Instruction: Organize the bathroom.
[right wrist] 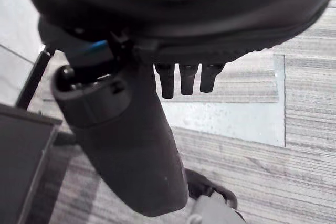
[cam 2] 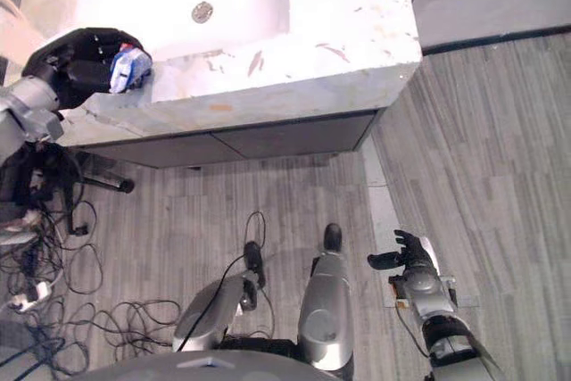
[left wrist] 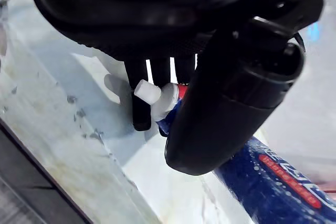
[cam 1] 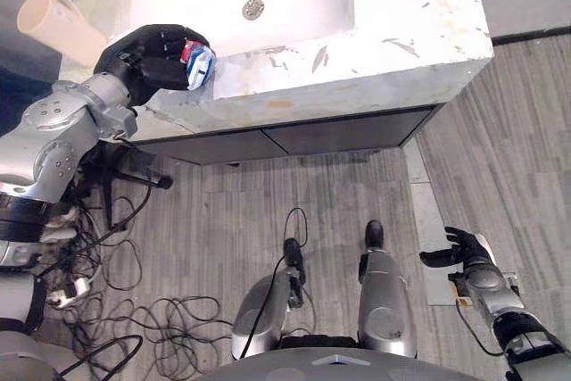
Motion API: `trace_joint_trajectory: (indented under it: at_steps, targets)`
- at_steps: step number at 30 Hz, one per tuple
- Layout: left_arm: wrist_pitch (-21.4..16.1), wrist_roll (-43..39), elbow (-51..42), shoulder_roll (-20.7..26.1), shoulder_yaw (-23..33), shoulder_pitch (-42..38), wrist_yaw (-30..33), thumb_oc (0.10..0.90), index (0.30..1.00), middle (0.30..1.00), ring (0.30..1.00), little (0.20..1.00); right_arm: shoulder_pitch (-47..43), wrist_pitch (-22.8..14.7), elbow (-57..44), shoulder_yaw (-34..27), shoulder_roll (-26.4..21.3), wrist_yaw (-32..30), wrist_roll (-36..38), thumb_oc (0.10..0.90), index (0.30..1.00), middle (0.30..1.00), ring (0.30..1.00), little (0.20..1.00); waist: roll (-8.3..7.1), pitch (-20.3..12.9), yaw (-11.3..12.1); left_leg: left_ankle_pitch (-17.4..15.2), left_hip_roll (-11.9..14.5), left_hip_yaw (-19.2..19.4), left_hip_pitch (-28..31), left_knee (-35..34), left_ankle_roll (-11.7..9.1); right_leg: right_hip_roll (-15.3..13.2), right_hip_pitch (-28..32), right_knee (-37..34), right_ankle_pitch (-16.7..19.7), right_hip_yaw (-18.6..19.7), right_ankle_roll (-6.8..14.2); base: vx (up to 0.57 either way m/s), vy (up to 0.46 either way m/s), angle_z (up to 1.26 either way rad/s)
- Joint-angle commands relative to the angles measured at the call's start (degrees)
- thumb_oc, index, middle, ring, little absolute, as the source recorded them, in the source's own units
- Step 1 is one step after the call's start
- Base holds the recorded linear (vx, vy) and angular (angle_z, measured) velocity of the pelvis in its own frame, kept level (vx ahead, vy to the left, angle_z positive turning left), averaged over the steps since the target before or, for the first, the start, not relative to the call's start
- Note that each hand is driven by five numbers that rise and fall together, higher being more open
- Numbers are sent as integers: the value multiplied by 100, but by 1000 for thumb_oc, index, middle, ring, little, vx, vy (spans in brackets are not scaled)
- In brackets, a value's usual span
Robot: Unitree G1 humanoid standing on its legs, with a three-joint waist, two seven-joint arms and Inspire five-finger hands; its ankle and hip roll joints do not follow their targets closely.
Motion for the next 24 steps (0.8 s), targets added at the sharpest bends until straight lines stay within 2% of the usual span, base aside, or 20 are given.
trace_joint_trajectory:
  at_steps: [1,6,11,13,17,19,21,23,24]
  targets:
    - [-264,-123,-141,285,494,-260,20,400,300,300,300,300,378,-332,-201,-307,-201,-603,345,800,900,900,900,900,-158,-613,-71,482,831,311,-338,330,-287,-231,176,-378,-144,465,511,48,-78,1]
    - [-35,-102,-116,247,562,-238,-17,400,300,300,300,300,542,-260,-1096,-1121,-540,-1287,657,800,900,900,900,900,-405,-851,-169,341,910,445,-19,163,-305,-137,552,-684,-91,430,550,80,-84,-7]
    - [31,-219,-8,119,844,-52,-33,400,300,300,300,300,619,-457,-1908,-2253,-959,-1533,653,800,900,900,900,900,-498,-1094,-272,234,940,544,239,31,-308,-83,803,-856,-111,456,572,103,4,-8]
    - [85,-376,80,134,933,-115,19,400,300,300,300,300,473,-426,-2714,-2737,-1329,-1561,406,800,900,900,900,900,-505,-1234,-331,111,916,599,406,-17,-301,-87,938,-893,-172,469,591,138,50,-9]
    - [117,-620,254,169,899,-299,63,400,300,300,300,300,274,-479,-3568,-2975,-1671,-1543,247,800,900,900,900,900,-497,-1385,-368,61,902,671,497,-87,-294,-69,977,-950,-157,498,586,76,46,-4]
    - [208,-792,468,170,744,-529,91,400,300,300,300,300,-43,-595,-4338,-2951,-1960,-1375,200,800,900,900,900,900,-471,-1501,-384,-5,881,755,614,-141,-292,-78,1052,-988,-177,488,598,99,65,-3]
    - [212,-860,549,165,691,-601,82,400,300,300,300,300,-186,-737,-4587,-2900,-2051,-1170,224,800,900,900,900,900,-467,-1543,-382,-17,873,786,640,-164,-293,-78,1065,-1016,-169,488,599,49,41,-4]
    - [247,-1035,648,112,566,-770,103,400,300,300,300,300,-595,-724,-4907,-2664,-2222,-826,251,800,900,900,900,900,-475,-1606,-376,-41,864,847,686,-167,-298,-94,1100,-1040,-168,459,601,55,27,-3]
    - [291,-1111,656,70,503,-851,119,400,300,300,300,300,-868,-799,-5098,-2465,-2307,-367,450,800,900,900,900,900,-484,-1667,-360,-55,859,906,727,-173,-302,-105,1136,-1059,-163,417,600,74,19,-2]
